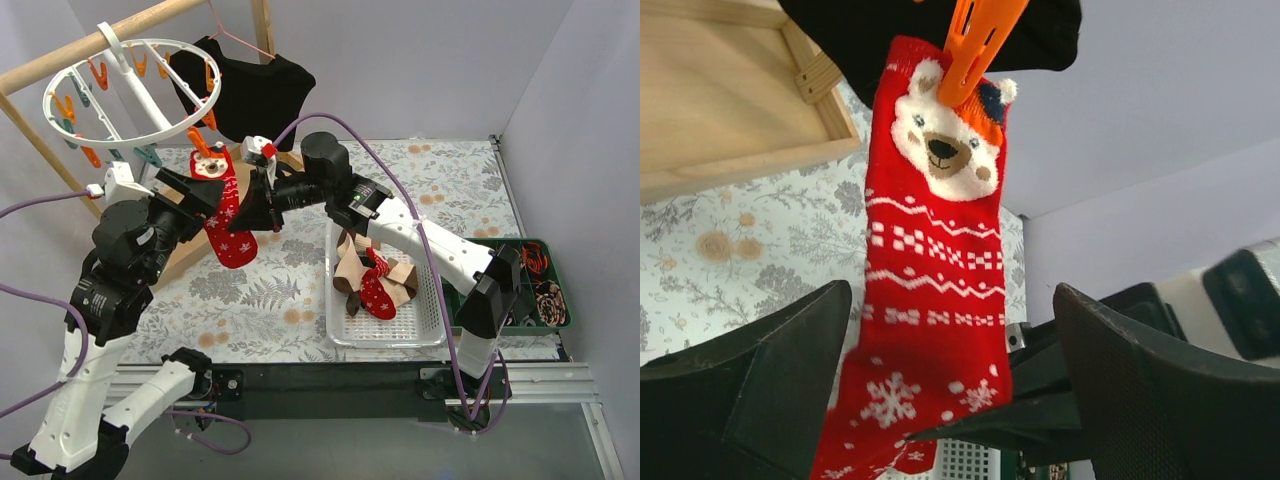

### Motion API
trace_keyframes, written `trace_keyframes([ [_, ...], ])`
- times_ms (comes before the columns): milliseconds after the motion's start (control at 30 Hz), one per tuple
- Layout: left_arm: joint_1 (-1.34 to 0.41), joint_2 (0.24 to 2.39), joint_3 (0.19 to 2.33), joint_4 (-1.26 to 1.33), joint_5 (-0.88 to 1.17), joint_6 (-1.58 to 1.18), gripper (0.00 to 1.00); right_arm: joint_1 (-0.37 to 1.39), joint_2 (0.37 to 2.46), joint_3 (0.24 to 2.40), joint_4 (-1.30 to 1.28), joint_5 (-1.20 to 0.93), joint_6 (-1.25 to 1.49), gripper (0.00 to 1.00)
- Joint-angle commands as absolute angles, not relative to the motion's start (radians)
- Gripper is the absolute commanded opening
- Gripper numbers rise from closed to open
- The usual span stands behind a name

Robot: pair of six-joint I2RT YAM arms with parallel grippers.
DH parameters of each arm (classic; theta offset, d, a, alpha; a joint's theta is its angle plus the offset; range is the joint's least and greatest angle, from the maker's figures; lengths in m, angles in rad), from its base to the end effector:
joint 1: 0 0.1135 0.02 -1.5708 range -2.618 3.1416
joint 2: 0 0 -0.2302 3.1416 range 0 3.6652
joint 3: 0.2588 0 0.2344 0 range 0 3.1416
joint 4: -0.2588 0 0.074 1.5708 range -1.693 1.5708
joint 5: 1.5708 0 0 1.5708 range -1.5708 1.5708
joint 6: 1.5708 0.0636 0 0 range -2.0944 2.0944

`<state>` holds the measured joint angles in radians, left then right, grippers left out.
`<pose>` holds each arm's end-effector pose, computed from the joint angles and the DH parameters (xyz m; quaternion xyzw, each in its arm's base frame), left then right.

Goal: Remove the socks clipped to the hanger

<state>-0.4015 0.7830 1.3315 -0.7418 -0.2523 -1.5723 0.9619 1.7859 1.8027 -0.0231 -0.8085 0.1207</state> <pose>0.1461 -0.0448 0.4192 -0.4898 0.5942 -0.4725 0.4286 0.1983 0.3648 0.4014 -0.5194 0.4821 0.5730 0.4117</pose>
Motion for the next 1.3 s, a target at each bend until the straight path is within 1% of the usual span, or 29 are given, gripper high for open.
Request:
trace_keyframes([
  [0, -0.4, 0.836, 1.35, -0.805, -0.215, -1.609, 0.77, 0.953, 1.763, 1.799, 0.074, -0.876, 0.172, 0.01],
  [67, -0.399, 0.83, 1.342, -0.795, -0.207, -1.611, 0.7, 0.947, 1.767, 1.798, 0.081, -0.891, 0.187, 0.01],
  [100, -0.399, 0.824, 1.336, -0.784, -0.204, -1.605, 0.57, 0.945, 1.77, 1.796, 0.093, -0.897, 0.193, 0.01],
  [133, -0.399, 0.818, 1.322, -0.77, -0.206, -1.603, 0.51, 0.943, 1.769, 1.792, 0.1, -0.902, 0.202, 0.01],
  [167, -0.399, 0.805, 1.318, -0.767, -0.21, -1.601, 0.43, 0.939, 1.772, 1.79, 0.109, -0.911, 0.21, 0.02],
  [200, -0.399, 0.801, 1.316, -0.765, -0.219, -1.605, 0.32, 0.936, 1.772, 1.79, 0.118, -0.913, 0.216, 0.06],
  [233, -0.399, 0.795, 1.31, -0.761, -0.219, -1.603, 0.26, 0.936, 1.776, 1.789, 0.121, -0.911, 0.221, 0.1],
  [267, -0.399, 0.792, 1.307, -0.758, -0.221, -1.6, 0.21, 0.924, 1.779, 1.79, 0.123, -0.907, 0.242, 0.15],
  [300, -0.4, 0.781, 1.302, -0.755, -0.221, -1.597, 0.14, 0.917, 1.784, 1.796, 0.124, -0.905, 0.258, 0.26],
  [367, -0.399, 0.775, 1.296, -0.752, -0.224, -1.598, 0.1, 0.885, 1.815, 1.822, 0.129, -0.911, 0.328, 0.29],
  [400, -0.399, 0.767, 1.292, -0.75, -0.224, -1.598, 0.08, 0.874, 1.825, 1.833, 0.13, -0.913, 0.351, 0.33],
  [433, -0.399, 0.765, 1.289, -0.743, -0.222, -1.595, 0.05, 0.859, 1.844, 1.841, 0.13, -0.907, 0.366, 0.35],
  [500, -0.399, 0.761, 1.276, -0.736, -0.221, -1.592, 0.03, 0.845, 1.861, 1.873, 0.13, -0.891, 0.396, 0.43],
  [533, -0.399, 0.759, 1.272, -0.732, -0.218, -1.591, 0.02, 0.836, 1.88, 1.888, 0.132, -0.891, 0.4, 0.44],
  [567, -0.399, 0.759, 1.266, -0.729, -0.216, -1.591, 0.02, 0.833, 1.891, 1.907, 0.132, -0.888, 0.403, 0.48],
  [667, -0.399, 0.758, 1.25, -0.729, -0.222, -1.586, 0.02, 0.822, 1.934, 1.989, 0.132, -0.851, 0.391, 0.6],
  [700, -0.399, 0.756, 1.247, -0.729, -0.224, -1.585, 0.02, 0.819, 1.943, 2.037, 0.132, -0.838, 0.379, 0.67],
  [767, -0.399, 0.758, 1.244, -0.73, -0.23, -1.579, 0.02, 0.808, 1.986, 2.09, 0.132, -0.802, 0.373, 0.75],
  [800, -0.399, 0.758, 1.244, -0.729, -0.23, -1.574, 0.02, 0.805, 2.026, 2.152, 0.132, -0.798, 0.373, 0.77],
  [933, -0.399, 0.768, 1.247, -0.718, -0.238, -1.546, 0.02, 0.796, 2.118, 2.29, 0.135, -0.776, 0.364, 0.8],
  [1100, -0.399, 0.779, 1.236, -0.704, -0.244, -1.506, 0.02, 0.798, 2.129, 2.249, 0.279, -0.726, 0.365, 0.8],
  [1267, -0.399, 0.787, 1.232, -0.701, -0.245, -1.479, 0.01, 0.814, 2.146, 2.258, 0.34, -0.667, 0.327, 0.81],
])
